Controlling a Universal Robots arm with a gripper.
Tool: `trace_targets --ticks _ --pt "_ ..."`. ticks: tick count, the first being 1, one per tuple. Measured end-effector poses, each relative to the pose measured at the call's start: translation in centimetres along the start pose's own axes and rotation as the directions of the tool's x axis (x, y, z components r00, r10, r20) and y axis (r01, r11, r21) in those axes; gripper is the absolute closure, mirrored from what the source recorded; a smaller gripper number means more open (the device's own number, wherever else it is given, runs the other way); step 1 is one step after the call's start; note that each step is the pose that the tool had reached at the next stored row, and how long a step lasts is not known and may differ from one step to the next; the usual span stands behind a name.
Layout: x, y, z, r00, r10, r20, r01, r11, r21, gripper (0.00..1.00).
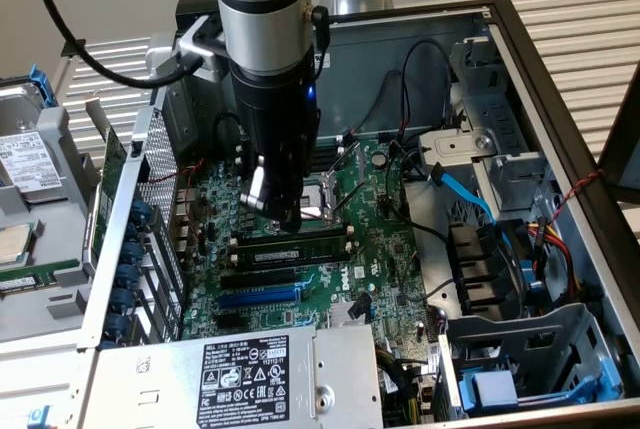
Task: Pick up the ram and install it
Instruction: 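Press down the ram until it locks into place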
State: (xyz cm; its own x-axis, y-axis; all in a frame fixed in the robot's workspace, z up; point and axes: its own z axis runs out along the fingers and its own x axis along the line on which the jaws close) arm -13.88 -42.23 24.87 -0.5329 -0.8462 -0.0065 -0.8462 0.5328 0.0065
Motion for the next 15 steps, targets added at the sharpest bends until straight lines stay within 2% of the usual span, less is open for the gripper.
trace_targets --ticks 3,5,7,11,15 --pt "0.0 0.0 0.0 0.9997 0.024 -0.0079 -0.024 0.9997 0.0053 0.89" --pt "0.0 -0.01 0.0 0.9992 0.037 -0.0159 -0.037 0.9993 0.0108 0.89" --pt "-0.01 -0.01 0.0 0.9984 0.052 -0.0212 -0.052 0.9986 0.0148 0.89" --pt "0.0 -0.01 -0.01 0.9954 0.093 -0.0229 -0.092 0.9956 0.0163 0.89" --pt "0.0 -0.01 0.0 0.9878 0.154 -0.0224 -0.154 0.988 0.0166 0.89"
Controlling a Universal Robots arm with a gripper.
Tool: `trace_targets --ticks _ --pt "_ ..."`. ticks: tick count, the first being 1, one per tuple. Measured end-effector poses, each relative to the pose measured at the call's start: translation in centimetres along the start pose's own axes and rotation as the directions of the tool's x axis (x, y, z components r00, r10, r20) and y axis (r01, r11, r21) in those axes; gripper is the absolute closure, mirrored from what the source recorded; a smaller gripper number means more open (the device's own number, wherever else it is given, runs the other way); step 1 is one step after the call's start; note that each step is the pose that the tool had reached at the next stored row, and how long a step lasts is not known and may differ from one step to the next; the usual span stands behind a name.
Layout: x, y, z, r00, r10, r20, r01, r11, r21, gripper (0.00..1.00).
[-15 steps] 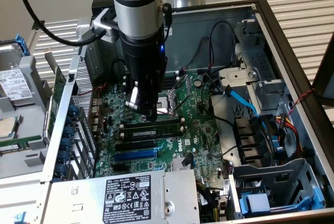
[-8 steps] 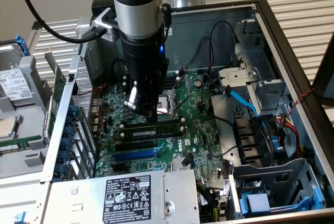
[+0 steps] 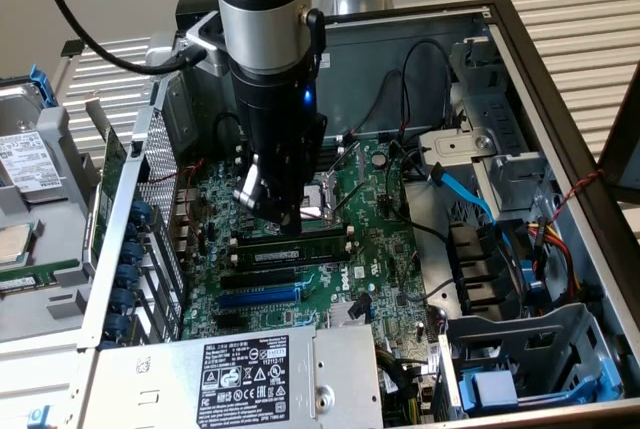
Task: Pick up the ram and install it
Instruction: 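Press down the ram until it locks into place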
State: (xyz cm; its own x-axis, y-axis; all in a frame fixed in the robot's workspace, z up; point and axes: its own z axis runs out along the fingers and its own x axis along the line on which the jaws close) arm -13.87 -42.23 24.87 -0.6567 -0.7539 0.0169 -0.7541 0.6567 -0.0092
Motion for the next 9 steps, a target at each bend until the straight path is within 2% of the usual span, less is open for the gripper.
trace_targets --ticks 4,9 --pt "0.0 0.0 0.0 0.9981 0.061 -0.0006 -0.061 0.9981 -0.001 0.89" --pt "0.0 0.0 0.0 0.9911 0.133 -0.0013 -0.133 0.9911 -0.0021 0.89"
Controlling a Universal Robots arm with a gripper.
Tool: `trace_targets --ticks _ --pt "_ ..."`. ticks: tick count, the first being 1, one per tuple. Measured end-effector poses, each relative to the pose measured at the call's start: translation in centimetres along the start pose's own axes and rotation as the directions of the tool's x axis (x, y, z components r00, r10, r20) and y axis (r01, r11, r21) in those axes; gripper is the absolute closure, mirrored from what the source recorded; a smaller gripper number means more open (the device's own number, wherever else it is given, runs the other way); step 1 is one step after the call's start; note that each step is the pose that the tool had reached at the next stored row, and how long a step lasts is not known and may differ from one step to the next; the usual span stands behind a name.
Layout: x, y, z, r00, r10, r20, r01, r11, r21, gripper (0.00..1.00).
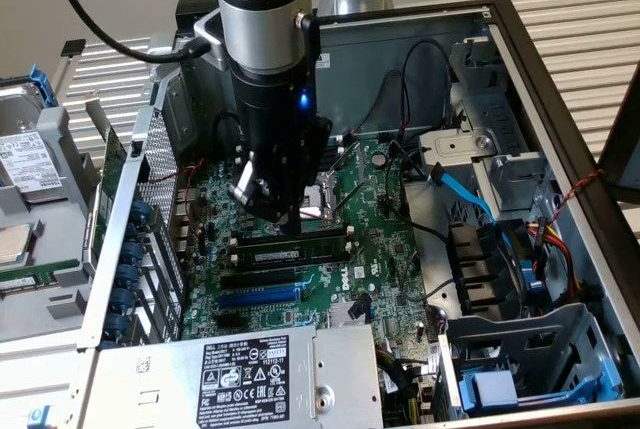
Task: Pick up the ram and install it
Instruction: 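Press down the ram until it locks into place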
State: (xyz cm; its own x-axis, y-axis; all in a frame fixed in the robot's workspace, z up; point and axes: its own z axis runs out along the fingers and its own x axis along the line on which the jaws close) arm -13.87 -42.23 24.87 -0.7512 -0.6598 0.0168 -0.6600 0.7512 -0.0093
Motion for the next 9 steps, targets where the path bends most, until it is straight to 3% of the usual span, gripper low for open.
trace_targets --ticks 5,9 --pt "0.0 0.0 0.0 0.9976 0.069 -0.0003 -0.069 0.9976 -0.0009 0.89" --pt "0.0 0.0 0.0 0.9921 0.125 -0.0007 -0.125 0.9921 -0.0017 0.89"
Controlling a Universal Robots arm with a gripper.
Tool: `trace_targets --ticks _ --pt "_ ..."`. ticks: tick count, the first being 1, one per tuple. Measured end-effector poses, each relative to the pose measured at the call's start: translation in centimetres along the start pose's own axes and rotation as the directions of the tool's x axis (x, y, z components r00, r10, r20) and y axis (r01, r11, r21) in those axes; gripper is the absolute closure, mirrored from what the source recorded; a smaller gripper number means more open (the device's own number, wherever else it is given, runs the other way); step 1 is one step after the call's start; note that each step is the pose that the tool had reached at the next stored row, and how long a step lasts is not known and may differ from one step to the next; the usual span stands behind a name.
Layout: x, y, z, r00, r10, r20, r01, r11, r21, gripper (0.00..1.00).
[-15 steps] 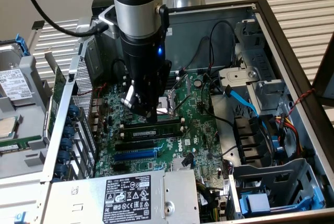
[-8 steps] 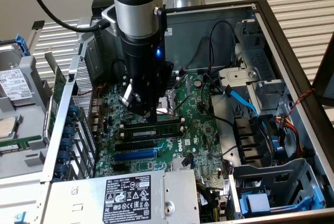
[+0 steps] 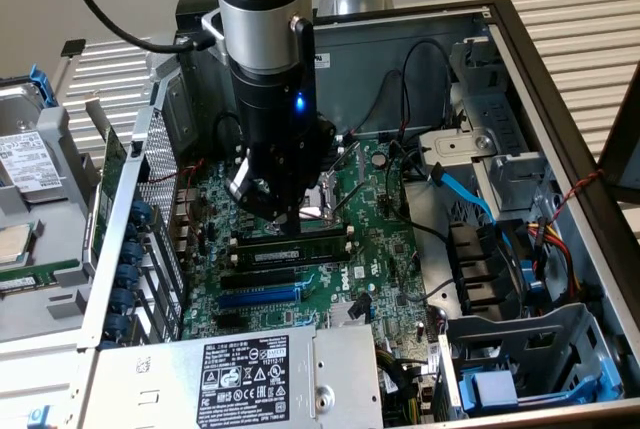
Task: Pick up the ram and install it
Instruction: 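Press down the ram until it locks into place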
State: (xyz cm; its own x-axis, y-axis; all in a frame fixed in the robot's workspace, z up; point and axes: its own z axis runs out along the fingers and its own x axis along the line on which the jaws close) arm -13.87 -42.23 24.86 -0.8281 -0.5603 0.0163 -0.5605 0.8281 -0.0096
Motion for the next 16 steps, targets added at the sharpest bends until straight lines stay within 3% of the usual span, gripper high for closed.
trace_targets --ticks 8,16 --pt "0.0 0.0 0.0 0.9932 0.116 -0.0012 -0.116 0.9932 -0.0018 0.89" --pt "0.0 0.0 0.0 0.973 0.231 -0.0026 -0.231 0.973 -0.0034 0.89"
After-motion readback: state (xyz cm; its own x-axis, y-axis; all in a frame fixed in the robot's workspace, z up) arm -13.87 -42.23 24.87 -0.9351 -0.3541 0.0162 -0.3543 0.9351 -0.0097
